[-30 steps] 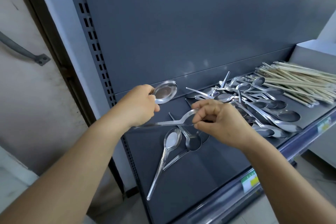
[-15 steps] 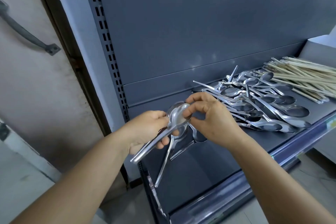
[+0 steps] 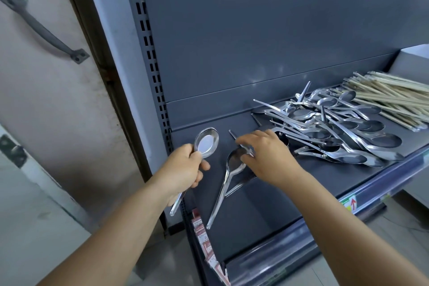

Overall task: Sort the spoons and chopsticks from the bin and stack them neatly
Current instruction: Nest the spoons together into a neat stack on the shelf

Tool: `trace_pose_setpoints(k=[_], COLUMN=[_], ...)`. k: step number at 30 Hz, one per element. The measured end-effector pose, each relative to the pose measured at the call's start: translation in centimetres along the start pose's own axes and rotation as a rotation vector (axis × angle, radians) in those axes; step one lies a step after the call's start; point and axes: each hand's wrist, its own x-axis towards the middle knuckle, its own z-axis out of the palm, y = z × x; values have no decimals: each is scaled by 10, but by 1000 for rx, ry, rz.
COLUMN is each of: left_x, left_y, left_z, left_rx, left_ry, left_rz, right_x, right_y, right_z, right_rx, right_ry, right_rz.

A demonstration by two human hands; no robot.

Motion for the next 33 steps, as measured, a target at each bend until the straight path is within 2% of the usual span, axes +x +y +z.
trace_pose_setpoints(k=[6, 11, 18, 25, 33], left_x=[-3, -9, -13, 2, 8], left_y=[-4, 6, 14, 10, 23], left_z=[8, 16, 32, 32, 37], left_rx=[41, -30, -43, 172, 241], left_ry=[-9, -117, -257, -103, -122], left_rz=[54, 56, 79, 167, 271], right_x=[-2, -3, -9, -33, -52], right_y=[3, 3, 7, 17, 27], right_z=[0, -12, -13, -13, -10], right_rx=[192, 293, 233, 84, -106], right_ry=[53, 162, 258, 214, 145], right_rz=[75, 87, 126, 171, 196])
